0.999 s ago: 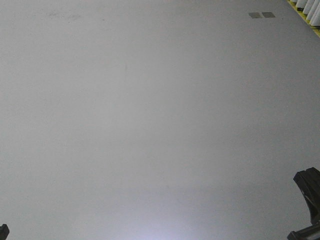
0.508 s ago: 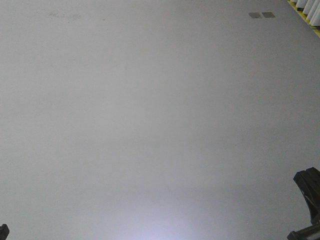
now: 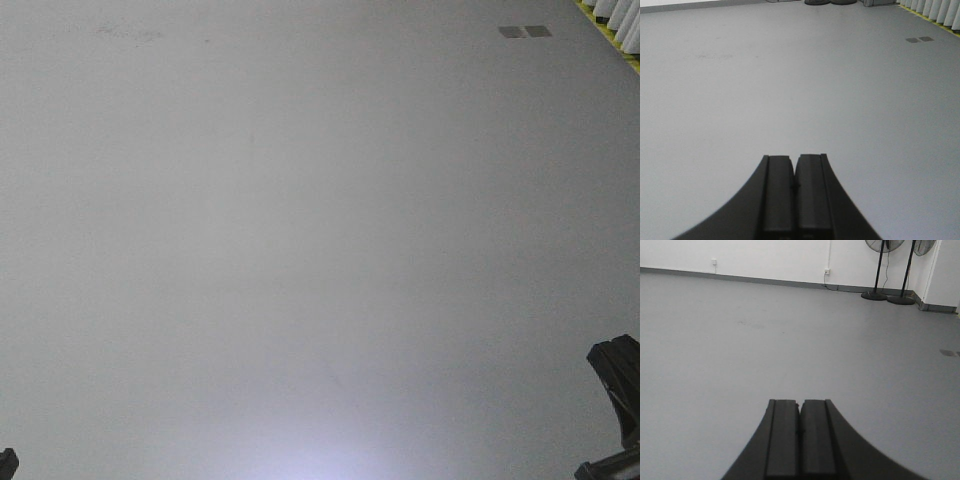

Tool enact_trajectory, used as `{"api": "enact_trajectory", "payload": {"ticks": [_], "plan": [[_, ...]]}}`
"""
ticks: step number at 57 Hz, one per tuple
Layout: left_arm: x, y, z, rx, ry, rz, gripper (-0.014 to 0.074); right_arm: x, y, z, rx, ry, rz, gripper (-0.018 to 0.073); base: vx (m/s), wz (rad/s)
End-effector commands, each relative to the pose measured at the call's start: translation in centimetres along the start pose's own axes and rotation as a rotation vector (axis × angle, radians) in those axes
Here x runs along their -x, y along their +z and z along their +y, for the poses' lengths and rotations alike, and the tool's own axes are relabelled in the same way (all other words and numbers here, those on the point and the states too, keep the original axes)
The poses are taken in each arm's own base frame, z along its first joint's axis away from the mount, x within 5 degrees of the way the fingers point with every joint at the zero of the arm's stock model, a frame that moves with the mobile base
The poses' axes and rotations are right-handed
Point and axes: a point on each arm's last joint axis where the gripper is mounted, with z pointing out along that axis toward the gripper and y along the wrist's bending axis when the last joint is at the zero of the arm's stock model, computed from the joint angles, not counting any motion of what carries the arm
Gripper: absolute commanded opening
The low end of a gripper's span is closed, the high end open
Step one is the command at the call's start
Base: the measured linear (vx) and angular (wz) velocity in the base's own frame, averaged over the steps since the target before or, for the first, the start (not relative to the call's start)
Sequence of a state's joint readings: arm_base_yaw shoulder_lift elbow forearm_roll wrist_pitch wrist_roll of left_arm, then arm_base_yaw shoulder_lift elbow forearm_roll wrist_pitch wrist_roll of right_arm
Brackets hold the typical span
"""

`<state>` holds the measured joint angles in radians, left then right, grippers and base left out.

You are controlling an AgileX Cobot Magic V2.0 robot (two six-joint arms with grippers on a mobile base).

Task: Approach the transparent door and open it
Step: 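Drive the base forward across the grey floor, arms stowed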

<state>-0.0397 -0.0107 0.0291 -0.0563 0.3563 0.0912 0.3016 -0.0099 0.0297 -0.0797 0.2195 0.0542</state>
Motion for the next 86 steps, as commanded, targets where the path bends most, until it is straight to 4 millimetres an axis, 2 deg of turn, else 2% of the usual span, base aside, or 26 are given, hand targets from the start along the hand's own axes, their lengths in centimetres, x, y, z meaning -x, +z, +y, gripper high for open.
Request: {"api": "enact_trajectory", "payload": {"ticks": [1, 36, 86], "plan": [[0.41, 0.04, 0.00, -0.002, -0.011, -0.071, -0.0006, 0.60, -0.03, 0.02, 0.001, -0.010, -0.082, -0.0002, 0.15, 0.04], [0.41, 0.04, 0.00, -0.002, -0.011, -0.071, -0.0006, 0.60, -0.03, 0.02, 0.001, -0.010, -0.082, -0.0002, 0.29, 0.09], [0.41, 0.04, 0.00, -0.002, -0.011, -0.071, -0.0006, 0.60, -0.03, 0.02, 0.000, -0.010, -0.082, -0.0002, 0.51, 0.14]]}}
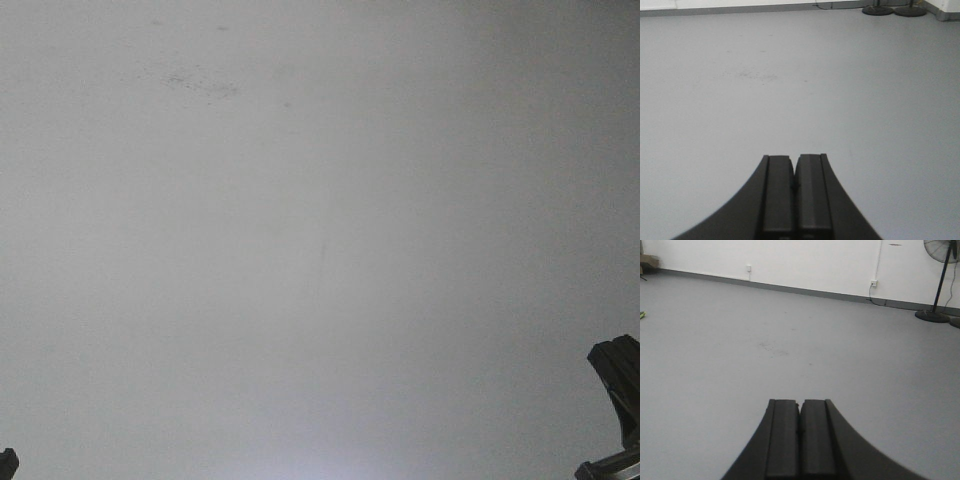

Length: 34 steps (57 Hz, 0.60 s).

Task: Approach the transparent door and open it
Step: 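Drive the base forward across the grey floor, arms stowed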

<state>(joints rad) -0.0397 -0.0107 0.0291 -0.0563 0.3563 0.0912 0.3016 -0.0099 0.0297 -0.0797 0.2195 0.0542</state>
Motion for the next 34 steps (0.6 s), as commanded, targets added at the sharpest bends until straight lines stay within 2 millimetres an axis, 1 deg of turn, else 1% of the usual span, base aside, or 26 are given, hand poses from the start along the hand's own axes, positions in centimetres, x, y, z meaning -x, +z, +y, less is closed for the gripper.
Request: {"api": "enact_trajectory", "payload": {"ticks": [1, 15, 34], "plan": [[0.41, 0.04, 0.00, -0.002, -0.011, -0.071, -0.0006, 0.60, -0.03, 0.02, 0.000, -0.010, -0.082, -0.0002, 0.56, 0.25], [0.40, 0.05, 0.00, -0.002, -0.011, -0.070, -0.0006, 0.58, -0.03, 0.01, -0.001, -0.010, -0.079, -0.0002, 0.56, 0.31], [0.41, 0.04, 0.00, -0.002, -0.011, -0.071, -0.0006, 0.47, -0.01, 0.01, -0.001, -0.010, -0.066, -0.0002, 0.55, 0.47]]}}
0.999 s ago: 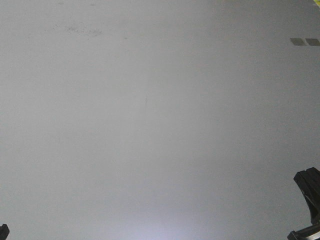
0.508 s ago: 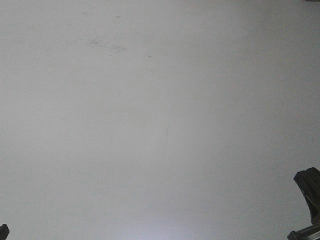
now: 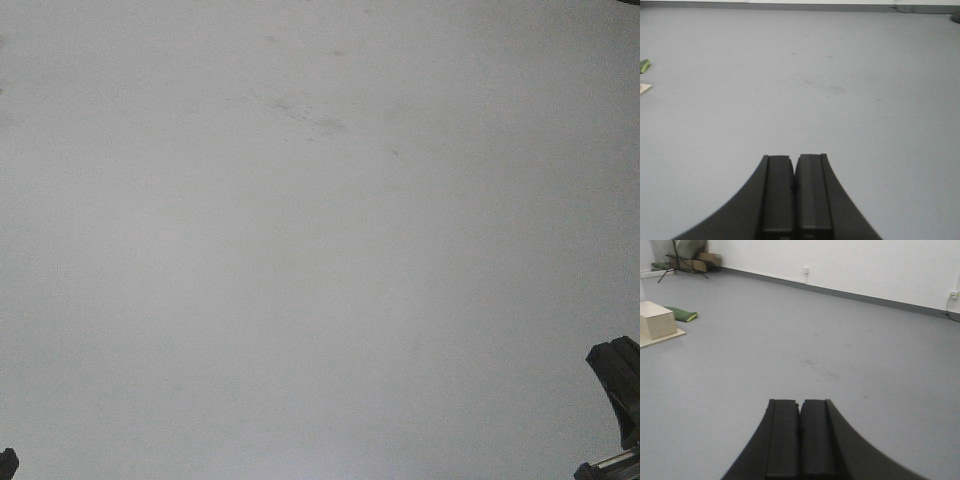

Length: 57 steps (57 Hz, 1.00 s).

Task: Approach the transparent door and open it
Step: 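Drive the base forward across the grey floor, arms stowed, then turn and drive toward the white-framed sliding glass door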

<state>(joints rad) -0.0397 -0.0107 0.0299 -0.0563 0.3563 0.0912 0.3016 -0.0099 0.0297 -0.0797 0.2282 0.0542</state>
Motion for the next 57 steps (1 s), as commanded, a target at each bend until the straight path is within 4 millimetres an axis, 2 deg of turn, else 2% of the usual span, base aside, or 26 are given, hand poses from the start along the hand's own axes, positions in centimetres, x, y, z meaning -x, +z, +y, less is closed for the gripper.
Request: {"api": "enact_trajectory", "payload": {"ticks": [1, 57], "plan": [[0.42, 0.04, 0.00, -0.002, -0.011, -0.071, -0.0006, 0.54, -0.02, 0.01, -0.001, -0.010, -0.075, -0.0002, 0.57, 0.50], [0.43, 0.04, 0.00, -0.002, -0.011, -0.072, -0.0006, 0.54, -0.01, 0.02, 0.000, -0.010, -0.074, -0.0002, 0.59, 0.48]]}}
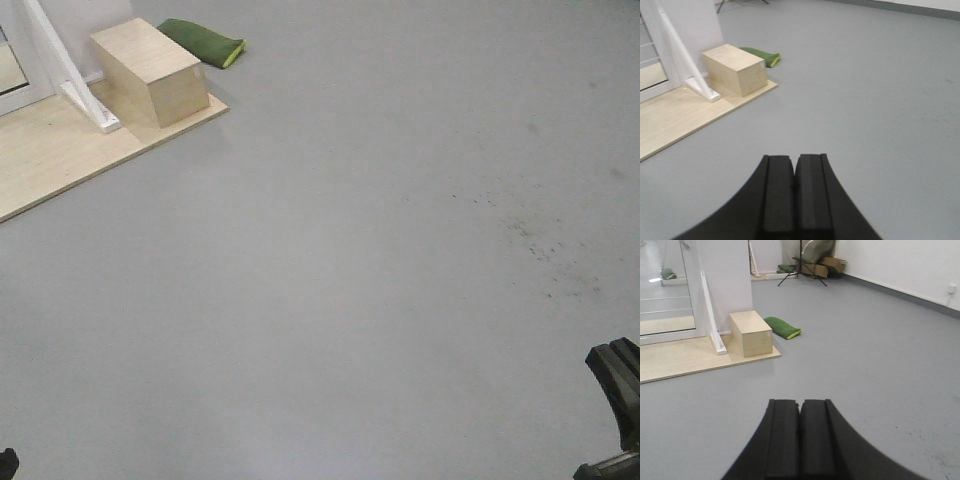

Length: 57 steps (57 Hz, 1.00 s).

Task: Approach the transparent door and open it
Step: 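Turn and drive toward the white-framed sliding glass door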

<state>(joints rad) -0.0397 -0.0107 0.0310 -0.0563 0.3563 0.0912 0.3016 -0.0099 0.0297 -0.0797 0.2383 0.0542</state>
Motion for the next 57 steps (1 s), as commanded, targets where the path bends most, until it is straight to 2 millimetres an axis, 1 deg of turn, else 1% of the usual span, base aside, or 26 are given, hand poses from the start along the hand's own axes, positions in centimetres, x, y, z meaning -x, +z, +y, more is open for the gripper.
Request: {"api": "enact_trajectory", "payload": {"ticks": [1, 26, 57], "plan": [[0.47, 0.02, 0.00, -0.002, -0.011, -0.073, -0.0006, 0.63, -0.02, 0.02, 0.001, -0.010, -0.085, -0.0002, 0.61, 0.46], [0.47, 0.02, 0.00, -0.002, -0.011, -0.073, -0.0006, 0.63, -0.02, 0.02, 0.001, -0.010, -0.085, -0.0002, 0.62, 0.49], [0.47, 0.02, 0.00, -0.002, -0.011, -0.073, -0.0006, 0.63, -0.02, 0.02, 0.001, -0.010, -0.085, -0.0002, 0.59, 0.57]]}}
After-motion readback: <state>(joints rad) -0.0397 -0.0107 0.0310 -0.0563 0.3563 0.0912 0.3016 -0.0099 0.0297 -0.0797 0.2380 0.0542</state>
